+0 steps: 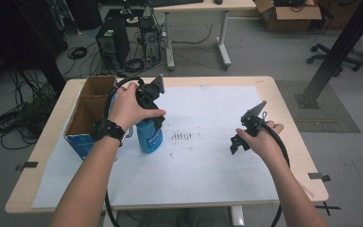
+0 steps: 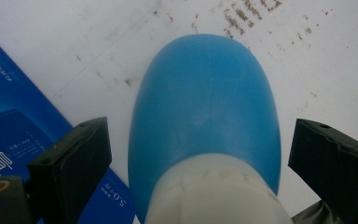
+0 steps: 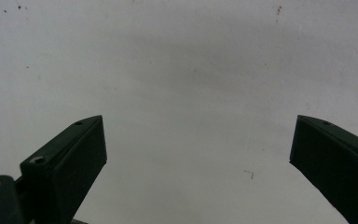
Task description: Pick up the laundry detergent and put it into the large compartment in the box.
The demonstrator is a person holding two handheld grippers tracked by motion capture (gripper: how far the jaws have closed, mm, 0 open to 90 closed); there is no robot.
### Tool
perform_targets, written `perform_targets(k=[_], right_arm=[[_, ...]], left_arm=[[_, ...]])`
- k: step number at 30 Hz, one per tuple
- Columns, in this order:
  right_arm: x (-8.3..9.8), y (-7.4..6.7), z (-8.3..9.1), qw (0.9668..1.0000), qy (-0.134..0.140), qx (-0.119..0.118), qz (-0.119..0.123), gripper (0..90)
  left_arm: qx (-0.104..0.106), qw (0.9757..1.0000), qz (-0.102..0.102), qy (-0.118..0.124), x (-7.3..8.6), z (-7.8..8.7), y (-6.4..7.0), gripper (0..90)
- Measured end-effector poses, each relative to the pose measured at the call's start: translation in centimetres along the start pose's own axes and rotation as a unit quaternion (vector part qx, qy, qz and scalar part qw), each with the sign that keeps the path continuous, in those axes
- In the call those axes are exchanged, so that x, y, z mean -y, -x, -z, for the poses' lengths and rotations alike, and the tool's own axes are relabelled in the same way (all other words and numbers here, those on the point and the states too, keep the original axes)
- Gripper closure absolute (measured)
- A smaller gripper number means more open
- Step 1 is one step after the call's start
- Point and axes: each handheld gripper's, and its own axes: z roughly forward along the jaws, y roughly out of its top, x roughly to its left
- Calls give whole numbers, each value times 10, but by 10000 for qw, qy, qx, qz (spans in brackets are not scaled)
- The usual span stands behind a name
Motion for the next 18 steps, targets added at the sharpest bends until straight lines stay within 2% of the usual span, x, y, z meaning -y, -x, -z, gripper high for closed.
perform_targets(k=[6,18], right_arm=[[-1,0,-3,10000,-14,-7,-6,39],[-1,0,-4,10000,-29,8,-9,38]], left_arm=[[-7,10000,-49,-42,-1,-5,1,68],[29,10000,-44,-20,0,-4,1,108]])
